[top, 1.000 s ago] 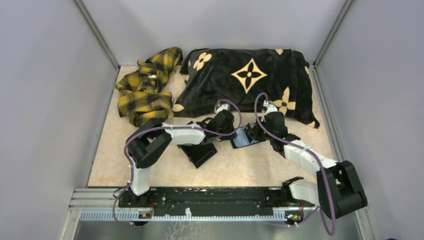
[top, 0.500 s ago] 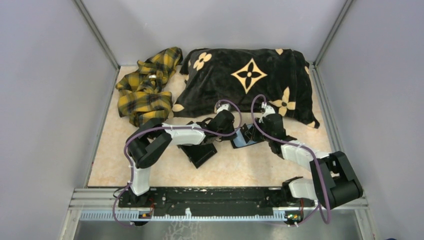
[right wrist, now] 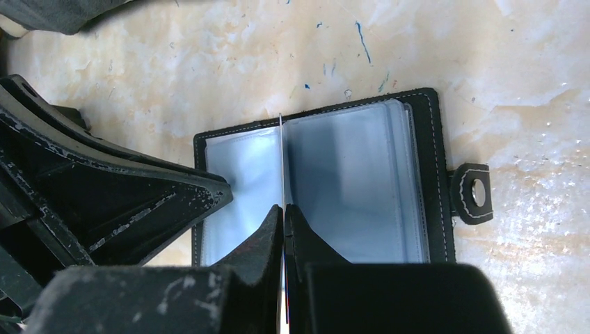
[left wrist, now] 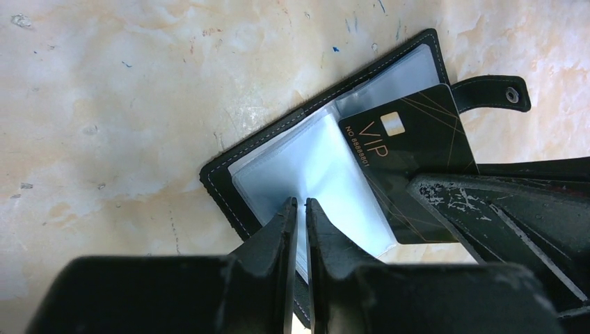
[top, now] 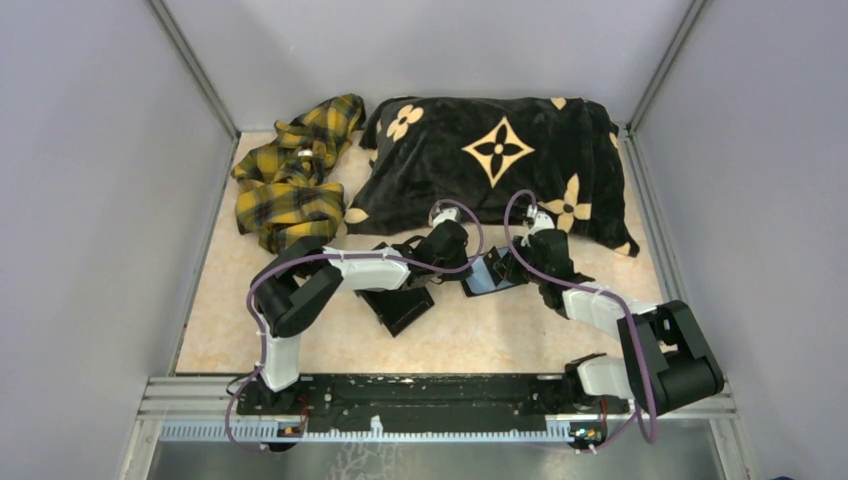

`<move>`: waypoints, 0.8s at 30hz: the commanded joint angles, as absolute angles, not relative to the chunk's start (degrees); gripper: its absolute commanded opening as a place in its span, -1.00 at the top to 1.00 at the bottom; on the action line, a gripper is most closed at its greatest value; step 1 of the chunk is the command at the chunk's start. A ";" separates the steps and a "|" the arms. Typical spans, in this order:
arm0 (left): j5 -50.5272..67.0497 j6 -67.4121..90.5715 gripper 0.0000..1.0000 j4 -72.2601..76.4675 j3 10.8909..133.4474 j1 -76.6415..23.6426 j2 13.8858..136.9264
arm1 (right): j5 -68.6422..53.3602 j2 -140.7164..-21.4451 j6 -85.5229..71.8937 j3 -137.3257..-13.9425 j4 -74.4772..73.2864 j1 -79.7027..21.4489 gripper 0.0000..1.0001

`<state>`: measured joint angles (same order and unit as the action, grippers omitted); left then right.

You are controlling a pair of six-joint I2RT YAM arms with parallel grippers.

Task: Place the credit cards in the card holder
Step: Insert the credit card into the card holder.

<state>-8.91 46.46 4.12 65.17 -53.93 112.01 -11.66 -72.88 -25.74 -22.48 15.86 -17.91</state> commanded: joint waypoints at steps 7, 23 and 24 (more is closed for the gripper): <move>-10.62 44.29 0.67 -3.00 62.85 -53.37 112.05 | -11.13 -75.07 -25.99 -22.69 20.64 -17.22 1.00; -10.94 44.46 0.67 -3.38 62.49 -53.20 111.33 | -10.92 -76.72 -28.19 -20.81 22.18 -17.07 1.00; -10.93 44.60 0.67 -3.44 62.49 -53.25 111.33 | -10.84 -76.66 -28.62 -20.52 22.01 -17.08 1.00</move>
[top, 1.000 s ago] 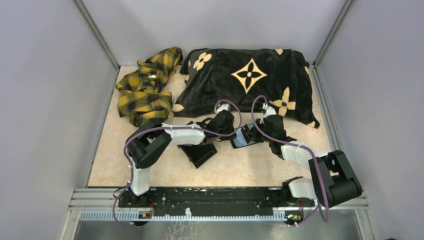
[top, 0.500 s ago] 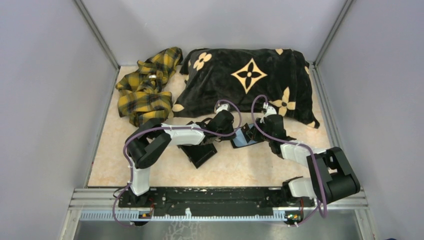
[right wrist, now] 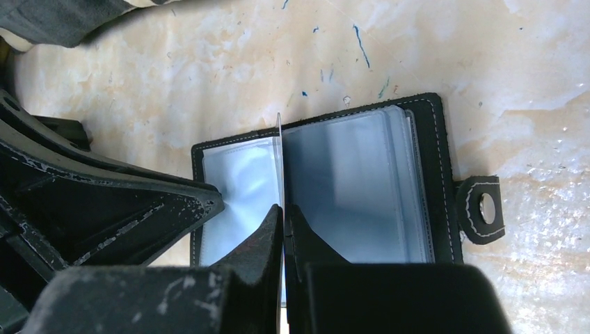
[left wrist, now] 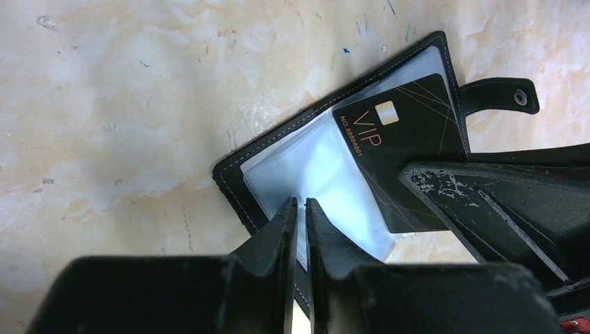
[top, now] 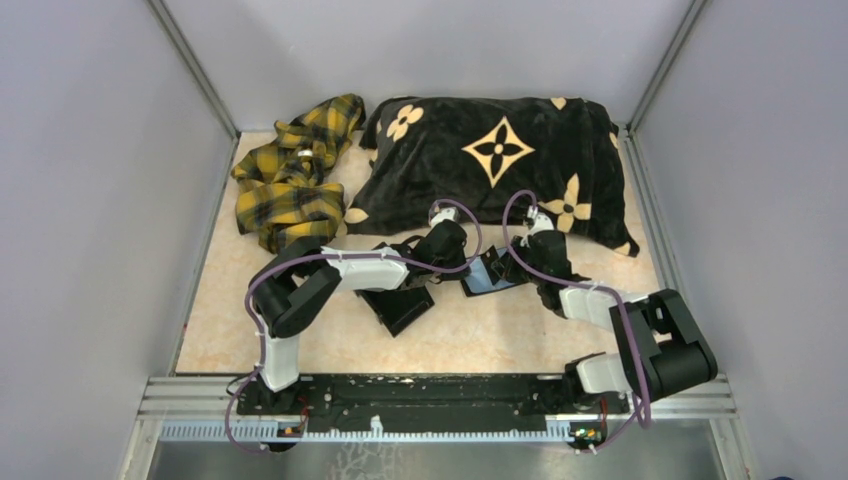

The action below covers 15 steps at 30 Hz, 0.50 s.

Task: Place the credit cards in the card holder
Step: Insert the credit card into the card holder.

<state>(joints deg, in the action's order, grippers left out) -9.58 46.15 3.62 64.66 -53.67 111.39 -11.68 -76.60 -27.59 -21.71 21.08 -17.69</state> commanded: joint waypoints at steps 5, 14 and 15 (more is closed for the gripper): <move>-11.28 45.38 0.67 -4.36 62.57 -53.26 110.22 | -10.92 -76.40 -30.62 -19.00 22.42 -17.12 1.00; -12.71 46.79 0.59 -7.17 62.58 -53.90 106.18 | -11.12 -77.19 -33.38 -16.72 24.49 -17.14 1.00; -12.78 46.92 0.58 -7.39 62.50 -53.96 105.79 | -11.16 -77.43 -33.54 -16.58 24.77 -17.14 1.00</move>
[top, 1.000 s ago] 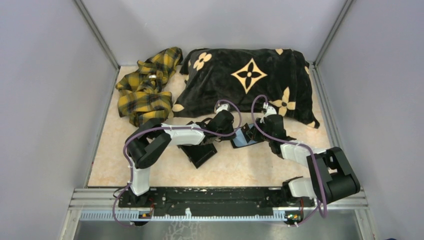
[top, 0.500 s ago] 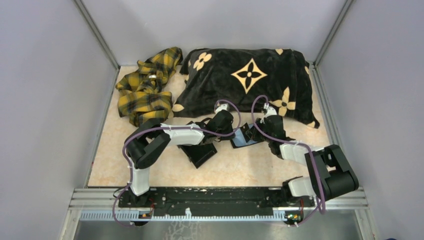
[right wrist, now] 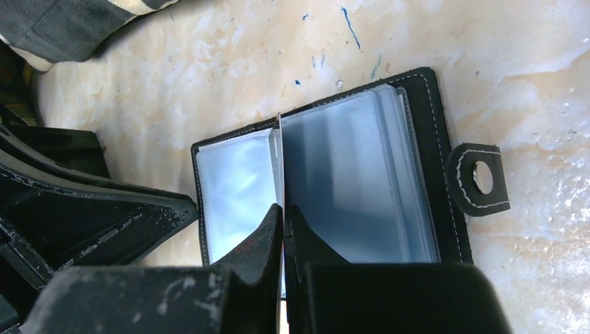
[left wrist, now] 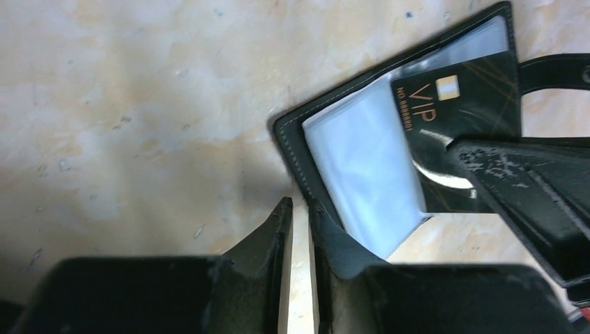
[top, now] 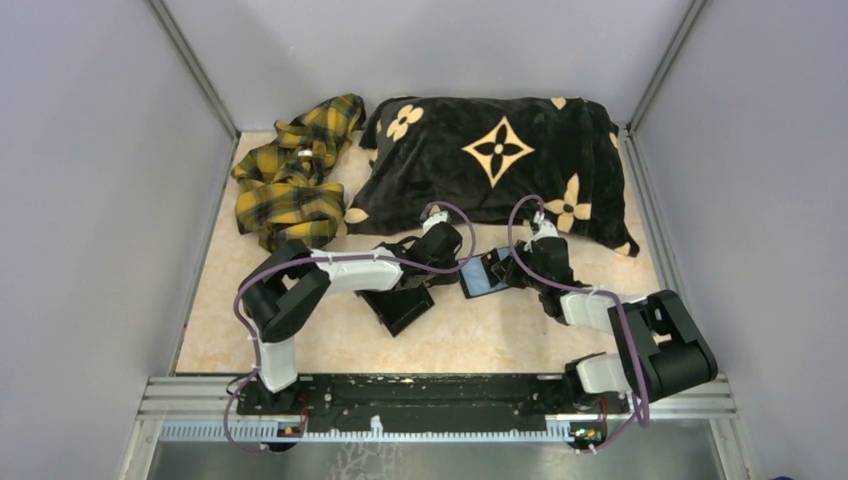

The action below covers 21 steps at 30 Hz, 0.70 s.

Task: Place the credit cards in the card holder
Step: Insert the credit card into the card holder.

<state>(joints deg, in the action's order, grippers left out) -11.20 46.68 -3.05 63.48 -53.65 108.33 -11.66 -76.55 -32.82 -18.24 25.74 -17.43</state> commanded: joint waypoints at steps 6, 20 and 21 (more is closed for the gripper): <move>-13.03 47.67 0.57 -8.03 61.62 -54.61 105.46 | -11.50 -78.63 -34.31 -15.96 25.94 -17.06 1.00; -11.41 48.16 0.58 -9.13 63.04 -55.28 109.11 | -11.69 -80.50 -35.66 -15.38 26.43 -17.09 1.00; -11.38 48.12 0.58 -9.36 63.22 -55.34 109.25 | -11.59 -80.53 -35.80 -15.30 26.36 -17.11 1.00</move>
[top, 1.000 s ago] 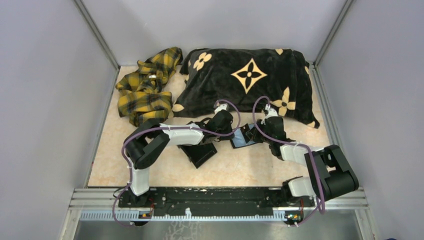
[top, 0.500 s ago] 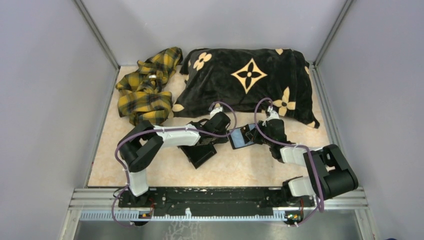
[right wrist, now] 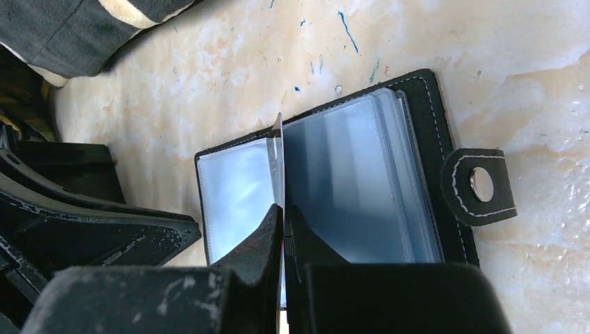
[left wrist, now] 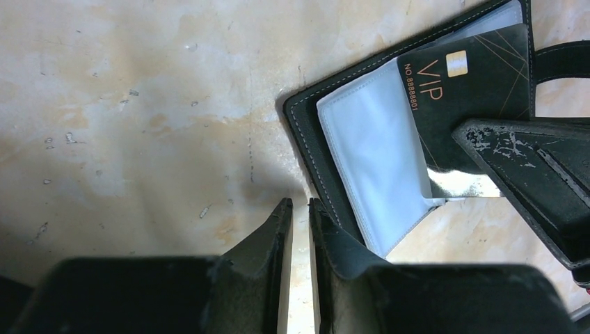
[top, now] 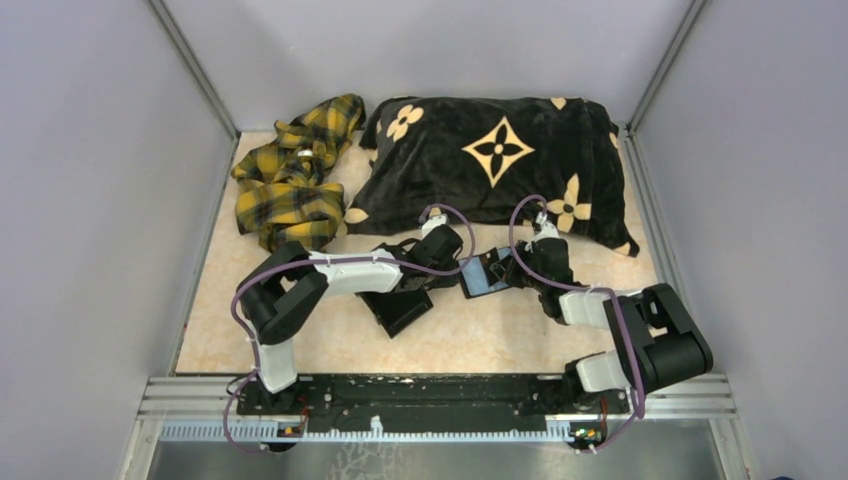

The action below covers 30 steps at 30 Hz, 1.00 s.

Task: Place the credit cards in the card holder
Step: Insert the credit card into the card holder.

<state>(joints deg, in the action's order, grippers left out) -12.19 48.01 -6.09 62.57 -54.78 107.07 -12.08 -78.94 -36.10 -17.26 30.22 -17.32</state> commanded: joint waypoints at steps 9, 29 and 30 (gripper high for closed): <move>-12.01 48.89 0.59 -12.68 66.65 -55.57 112.09 | -11.24 -80.65 -38.51 -12.44 28.42 -17.74 1.00; -15.12 48.33 0.60 -18.58 71.57 -55.55 117.36 | -7.42 -74.11 -41.58 -10.64 22.78 -21.16 1.00; -15.12 48.36 0.60 -18.67 71.51 -55.55 117.56 | -7.46 -73.91 -41.76 -10.45 22.97 -21.30 1.00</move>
<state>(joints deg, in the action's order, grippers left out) -14.09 48.64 -14.48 72.86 -55.31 113.06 -7.03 -74.22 -42.02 -12.75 30.94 -19.88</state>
